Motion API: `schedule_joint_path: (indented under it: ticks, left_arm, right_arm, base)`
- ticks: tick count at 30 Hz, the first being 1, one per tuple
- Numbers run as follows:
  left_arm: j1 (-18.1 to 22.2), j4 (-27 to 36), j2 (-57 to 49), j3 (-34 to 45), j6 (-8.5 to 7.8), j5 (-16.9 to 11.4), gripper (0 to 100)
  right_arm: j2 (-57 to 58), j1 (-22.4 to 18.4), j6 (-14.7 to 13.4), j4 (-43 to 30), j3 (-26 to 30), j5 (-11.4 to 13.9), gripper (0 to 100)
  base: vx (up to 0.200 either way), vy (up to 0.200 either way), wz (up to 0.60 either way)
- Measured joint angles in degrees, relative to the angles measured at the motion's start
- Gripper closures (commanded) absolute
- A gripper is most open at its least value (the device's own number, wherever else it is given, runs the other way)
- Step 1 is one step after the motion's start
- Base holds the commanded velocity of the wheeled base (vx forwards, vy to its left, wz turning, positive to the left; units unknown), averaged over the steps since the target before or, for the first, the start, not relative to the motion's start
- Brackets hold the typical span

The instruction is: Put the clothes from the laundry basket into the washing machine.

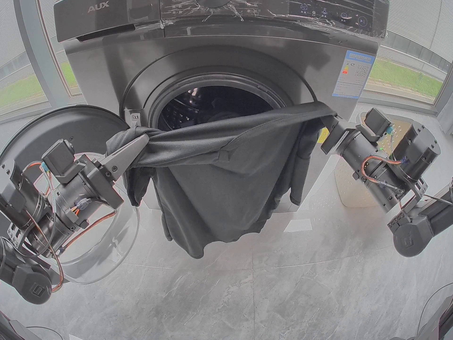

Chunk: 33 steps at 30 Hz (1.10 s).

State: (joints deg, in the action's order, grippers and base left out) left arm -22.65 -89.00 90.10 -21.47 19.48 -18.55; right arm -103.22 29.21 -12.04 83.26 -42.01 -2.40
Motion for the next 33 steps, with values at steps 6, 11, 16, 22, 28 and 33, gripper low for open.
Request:
schedule_joint_path:
  ticks: [6, 11, 16, 22, 28, 33]
  left_arm:
    - [-0.17, 0.05, 0.83, 0.05, -1.41, 0.13, 100]
    - [-1.52, 0.02, 1.63, -1.38, -1.8, 0.71, 100]
    - [-1.71, 0.02, 2.21, -2.38, -2.18, 2.08, 100]
    - [-0.89, 0.02, 2.6, -4.16, -2.27, 4.74, 100]
    - [0.07, 0.02, 2.78, -4.71, -2.3, 4.92, 100]
    - [0.41, 0.02, 2.9, -5.05, -2.49, 5.07, 100]
  right_arm:
    - [0.44, 0.41, 0.0, 0.3, -2.19, -0.2, 100]
    - [0.88, 0.94, -0.02, 0.38, -3.16, -0.17, 100]
    - [1.34, 1.41, 0.0, 0.4, -3.8, -0.27, 100]
    - [1.49, 1.52, 0.06, 0.38, -3.63, -1.87, 100]
    - [1.51, 1.11, 0.22, 0.4, -3.22, -1.73, 100]
    - [1.57, 0.98, 0.26, 0.38, -2.15, -1.45, 100]
  base:
    - [0.0, 0.0, 0.0]
    - [0.0, 0.0, 0.0]
    - [0.0, 0.0, 0.0]
    - [0.0, 0.0, 0.0]
    - [0.0, 0.0, 0.0]
    - [0.0, 0.0, 0.0]
